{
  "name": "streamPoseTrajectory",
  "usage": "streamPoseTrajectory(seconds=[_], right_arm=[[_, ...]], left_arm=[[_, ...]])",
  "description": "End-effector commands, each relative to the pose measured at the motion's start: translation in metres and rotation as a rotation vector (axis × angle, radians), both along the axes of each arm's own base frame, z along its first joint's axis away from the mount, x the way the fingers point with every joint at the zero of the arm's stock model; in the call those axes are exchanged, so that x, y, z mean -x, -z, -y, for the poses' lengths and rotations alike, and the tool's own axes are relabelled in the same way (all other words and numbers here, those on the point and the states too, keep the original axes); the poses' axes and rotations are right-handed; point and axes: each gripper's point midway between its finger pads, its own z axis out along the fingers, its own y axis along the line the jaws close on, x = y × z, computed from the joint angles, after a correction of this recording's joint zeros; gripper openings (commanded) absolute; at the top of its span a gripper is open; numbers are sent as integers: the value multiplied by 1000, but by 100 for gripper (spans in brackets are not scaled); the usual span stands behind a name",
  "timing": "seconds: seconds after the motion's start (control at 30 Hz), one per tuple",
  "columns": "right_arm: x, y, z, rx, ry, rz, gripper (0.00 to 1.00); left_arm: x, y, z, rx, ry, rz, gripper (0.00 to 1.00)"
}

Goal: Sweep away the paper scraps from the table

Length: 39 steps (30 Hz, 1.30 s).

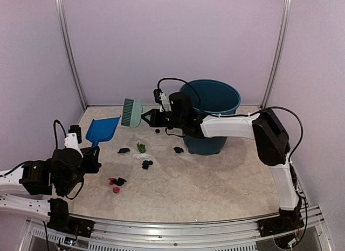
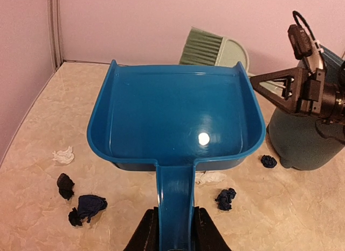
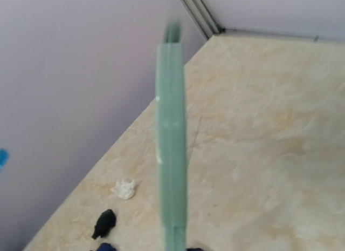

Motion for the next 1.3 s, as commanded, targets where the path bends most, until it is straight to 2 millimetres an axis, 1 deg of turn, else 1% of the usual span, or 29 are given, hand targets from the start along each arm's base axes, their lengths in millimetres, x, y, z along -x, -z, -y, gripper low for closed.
streamPoseTrajectory(seconds=[0.0,0.13,0.17,0.23,0.27,0.37,0.47,0.6,0.67,0.77,0.8,0.97,1.2,1.23,1.27], right_arm=[[-1,24,-33,-79,-97,-196,0],[6,45,-55,-126,-180,-331,0],[7,54,-59,-119,-188,-367,0],[8,61,-65,-107,-182,-412,0],[11,68,-68,-91,-170,-432,0],[13,82,-68,-58,-115,-481,0],[15,95,-65,-16,-52,-532,0],[26,109,-60,42,-7,-590,0],[27,116,-52,83,44,-606,0],[26,118,-34,130,137,-613,0],[28,125,-25,150,165,-627,0],[38,127,4,182,247,-646,0],[62,130,46,223,324,-649,0],[67,137,54,239,332,-658,0],[73,138,59,246,332,-663,0]], left_arm=[[0,-8,-8,34,-21,29,20],[0,-8,-5,37,1,32,20],[0,-8,-4,35,2,31,19],[0,-7,-3,32,4,29,20],[0,-7,-3,28,7,27,19],[0,-6,-1,27,13,25,19],[0,-5,1,24,20,22,19],[0,-5,4,24,35,20,19],[1,-4,5,23,42,18,19],[1,-3,7,22,51,16,19],[2,-3,8,20,55,15,18],[3,-3,11,20,66,17,18],[5,-2,13,19,76,17,18],[5,-2,14,17,77,17,18],[6,-2,14,14,79,16,18]])
